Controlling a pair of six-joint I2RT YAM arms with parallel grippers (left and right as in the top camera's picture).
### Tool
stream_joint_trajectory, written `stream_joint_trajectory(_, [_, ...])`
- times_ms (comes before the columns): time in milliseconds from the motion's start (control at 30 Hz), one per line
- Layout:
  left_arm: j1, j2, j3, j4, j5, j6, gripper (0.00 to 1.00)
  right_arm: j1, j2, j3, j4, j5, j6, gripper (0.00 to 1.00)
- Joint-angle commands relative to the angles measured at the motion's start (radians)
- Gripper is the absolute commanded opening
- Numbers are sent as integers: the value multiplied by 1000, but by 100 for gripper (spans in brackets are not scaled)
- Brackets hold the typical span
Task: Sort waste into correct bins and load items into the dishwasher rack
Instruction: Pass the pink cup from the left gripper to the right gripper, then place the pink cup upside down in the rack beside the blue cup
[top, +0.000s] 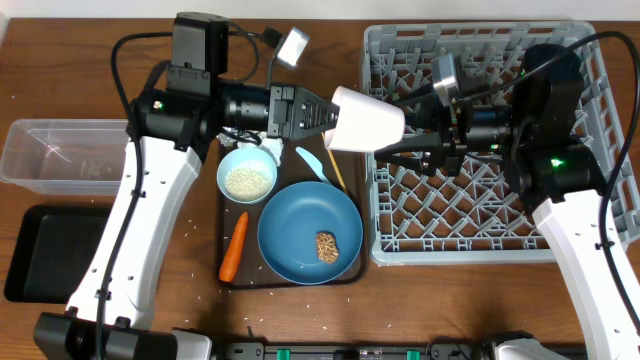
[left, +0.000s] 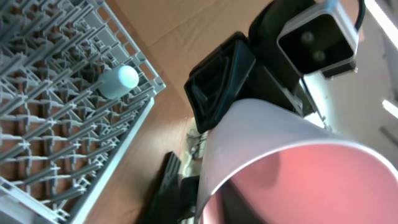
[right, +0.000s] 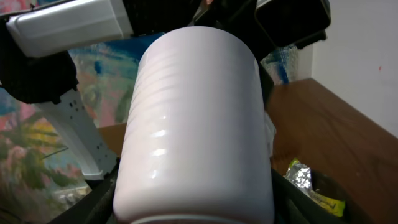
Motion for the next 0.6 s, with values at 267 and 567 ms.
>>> stream_joint_trajectory(267, [63,-6,4,-71,-280,0,73,-73,0,9,-2,115,183,36])
stream_joint_trajectory(567, [92,-6,4,-257,-580,47,74,-268,-3,9,-164,472,282,38])
